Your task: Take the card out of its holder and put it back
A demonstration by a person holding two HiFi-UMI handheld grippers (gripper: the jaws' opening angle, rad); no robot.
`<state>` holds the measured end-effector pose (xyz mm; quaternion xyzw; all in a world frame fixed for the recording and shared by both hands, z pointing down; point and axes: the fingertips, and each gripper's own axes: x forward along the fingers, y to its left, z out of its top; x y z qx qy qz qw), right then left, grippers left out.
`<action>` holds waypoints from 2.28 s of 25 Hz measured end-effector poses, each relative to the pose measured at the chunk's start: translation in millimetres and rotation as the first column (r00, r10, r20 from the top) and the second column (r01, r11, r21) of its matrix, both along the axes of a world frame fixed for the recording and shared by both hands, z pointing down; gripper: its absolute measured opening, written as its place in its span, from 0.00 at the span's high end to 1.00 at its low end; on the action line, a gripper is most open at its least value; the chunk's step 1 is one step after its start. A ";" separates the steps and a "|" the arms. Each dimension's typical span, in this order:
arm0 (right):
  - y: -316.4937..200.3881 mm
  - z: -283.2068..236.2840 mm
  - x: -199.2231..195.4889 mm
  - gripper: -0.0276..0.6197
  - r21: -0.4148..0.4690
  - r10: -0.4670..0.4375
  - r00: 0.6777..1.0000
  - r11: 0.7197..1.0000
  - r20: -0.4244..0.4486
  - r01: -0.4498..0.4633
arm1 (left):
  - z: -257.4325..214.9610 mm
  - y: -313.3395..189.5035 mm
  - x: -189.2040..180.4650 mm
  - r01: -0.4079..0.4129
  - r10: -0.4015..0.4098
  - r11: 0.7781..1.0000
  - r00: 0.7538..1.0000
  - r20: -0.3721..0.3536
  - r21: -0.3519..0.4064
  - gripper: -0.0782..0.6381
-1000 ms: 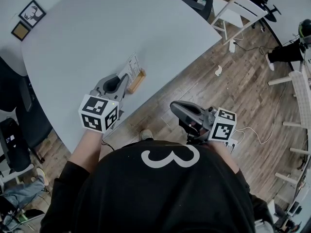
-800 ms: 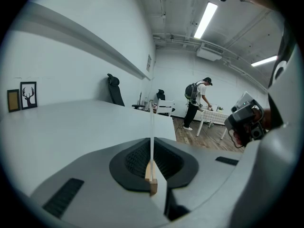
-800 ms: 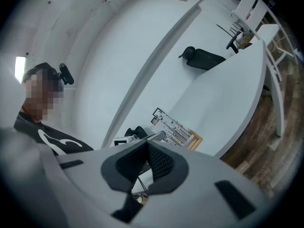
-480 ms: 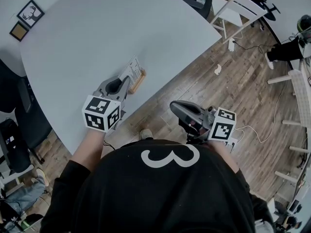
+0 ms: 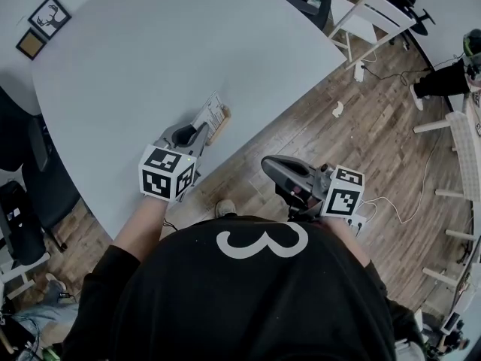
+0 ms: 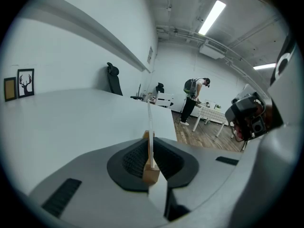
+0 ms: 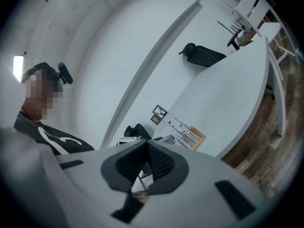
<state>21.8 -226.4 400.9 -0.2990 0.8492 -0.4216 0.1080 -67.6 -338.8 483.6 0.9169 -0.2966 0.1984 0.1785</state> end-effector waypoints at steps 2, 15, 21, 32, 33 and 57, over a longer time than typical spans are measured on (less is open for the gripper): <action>0.3 -1.3 -3.1 0.94 0.009 -0.014 1.000 1.000 -0.003 0.014 | -2.7 2.7 -1.3 0.001 -0.001 1.000 1.000 -0.008 0.001 0.85; 26.7 -23.1 -25.7 0.94 0.070 -0.118 0.993 0.990 -0.016 0.119 | -56.5 60.4 -45.1 0.108 -0.138 0.985 0.962 -0.237 -0.137 0.72; 64.3 -40.2 -38.7 0.94 0.111 -0.179 0.983 0.977 -0.030 0.181 | -97.7 126.8 -43.1 0.088 -0.135 0.985 0.929 -0.345 -0.146 0.79; 168.7 -46.9 -32.9 0.94 0.152 -0.213 0.976 0.964 -0.037 0.216 | -137.7 263.4 -8.6 -0.009 -0.054 0.991 0.882 -0.468 -0.131 0.87; 177.6 -47.9 -29.3 0.94 0.155 -0.208 0.977 0.965 -0.037 0.211 | -138.7 273.5 -4.9 -0.013 -0.049 0.992 0.882 -0.468 -0.127 0.87; 269.4 -80.0 -9.2 0.94 0.270 -0.219 0.975 0.938 -0.027 0.218 | -166.9 369.1 15.1 0.009 -0.030 0.999 0.881 -0.473 -0.046 0.87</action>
